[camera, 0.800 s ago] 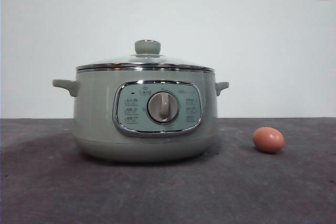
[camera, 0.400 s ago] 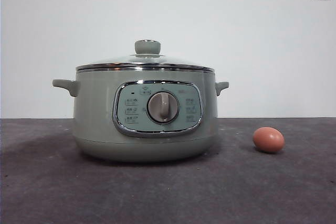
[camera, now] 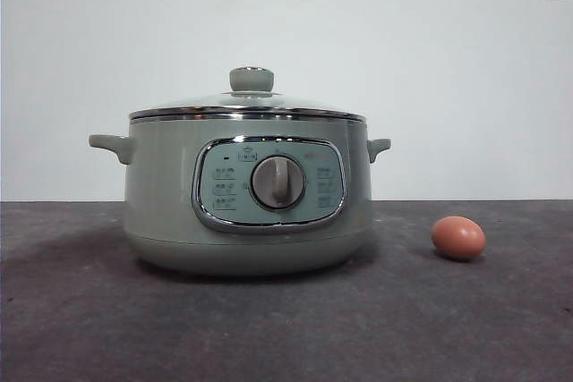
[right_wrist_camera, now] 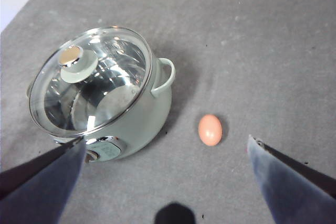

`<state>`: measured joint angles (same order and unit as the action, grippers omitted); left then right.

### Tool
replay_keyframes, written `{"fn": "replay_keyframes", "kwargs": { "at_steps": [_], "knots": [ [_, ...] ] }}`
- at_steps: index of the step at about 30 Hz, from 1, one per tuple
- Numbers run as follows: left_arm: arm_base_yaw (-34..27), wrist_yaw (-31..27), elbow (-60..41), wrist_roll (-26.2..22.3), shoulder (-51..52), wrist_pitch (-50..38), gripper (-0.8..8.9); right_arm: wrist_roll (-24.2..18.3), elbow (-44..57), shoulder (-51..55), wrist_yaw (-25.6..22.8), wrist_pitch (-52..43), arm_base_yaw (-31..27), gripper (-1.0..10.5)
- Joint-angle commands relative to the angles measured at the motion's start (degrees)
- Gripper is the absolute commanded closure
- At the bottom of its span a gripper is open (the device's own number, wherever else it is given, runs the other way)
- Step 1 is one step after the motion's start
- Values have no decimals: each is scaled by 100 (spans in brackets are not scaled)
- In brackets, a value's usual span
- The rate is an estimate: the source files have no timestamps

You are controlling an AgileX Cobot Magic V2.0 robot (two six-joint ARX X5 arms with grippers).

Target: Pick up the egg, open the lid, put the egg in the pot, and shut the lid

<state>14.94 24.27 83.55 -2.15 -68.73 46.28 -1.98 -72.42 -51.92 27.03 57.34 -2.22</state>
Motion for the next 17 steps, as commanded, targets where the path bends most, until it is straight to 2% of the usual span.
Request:
{"fn": "replay_keyframes", "kwargs": {
  "at_steps": [1,8,12,17],
  "knots": [
    [240,-184,599,-306,-671,118,86,-83,-24,-164,2,-31,0,223],
    [918,-942,2199,-734,-2437,643,86,-122,-24,-533,2,-39,0,225],
    [1150,-1266,2337,-903,-3036,660,86,-125,-26,-573,0,-31,0,225],
    [1239,-1276,2337,-901,-3480,850,87,-122,-26,-573,0,-31,0,225]
  ]
}}
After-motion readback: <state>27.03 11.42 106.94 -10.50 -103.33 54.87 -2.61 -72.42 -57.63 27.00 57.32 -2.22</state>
